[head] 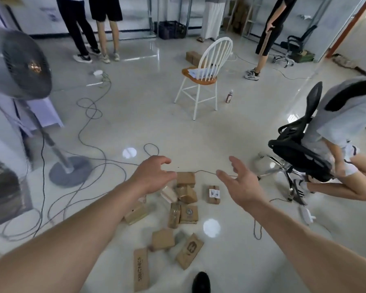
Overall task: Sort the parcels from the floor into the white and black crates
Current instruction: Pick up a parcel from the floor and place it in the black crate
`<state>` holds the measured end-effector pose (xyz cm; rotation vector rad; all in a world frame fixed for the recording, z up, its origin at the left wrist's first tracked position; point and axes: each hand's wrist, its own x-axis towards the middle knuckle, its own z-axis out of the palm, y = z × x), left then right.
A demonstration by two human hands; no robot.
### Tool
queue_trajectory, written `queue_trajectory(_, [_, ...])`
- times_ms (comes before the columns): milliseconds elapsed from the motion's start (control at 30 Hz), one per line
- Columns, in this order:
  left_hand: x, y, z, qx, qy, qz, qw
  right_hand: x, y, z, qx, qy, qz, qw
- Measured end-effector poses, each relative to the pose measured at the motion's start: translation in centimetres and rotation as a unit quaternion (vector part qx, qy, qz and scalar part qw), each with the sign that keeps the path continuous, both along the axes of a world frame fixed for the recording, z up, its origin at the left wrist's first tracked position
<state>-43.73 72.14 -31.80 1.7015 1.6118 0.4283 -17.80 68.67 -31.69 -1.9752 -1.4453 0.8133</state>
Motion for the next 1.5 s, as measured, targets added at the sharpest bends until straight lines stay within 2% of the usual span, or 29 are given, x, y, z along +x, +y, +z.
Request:
queue_trajectory(267, [-1.6, 4.3, -1.6, -0.023, 0.011, 0.085, 0.996, 0.5, 9.1, -1.6, -0.007, -0.011, 0.071, 0.997])
queue_trajectory(633, [5.1, 12.5, -4.9, -0.059, -0.002, 0.127, 0.990, 7.6, 20.9, -4.0, -0.031, -0.017, 0.096, 0.995])
queue_trajectory(1200, [5.2, 21.0, -14.0, -0.150, -0.046, 0.124, 0.980, 6.6, 27.5, -11.7, -0.123, -0.060, 0.093, 0.986])
queue_trajectory(1500, [9.1, 22.9, -22.5, -0.209, -0.073, 0.161, 0.962, 8.9, 31.6, -19.5, -0.207, -0.125, 0.162, 0.957])
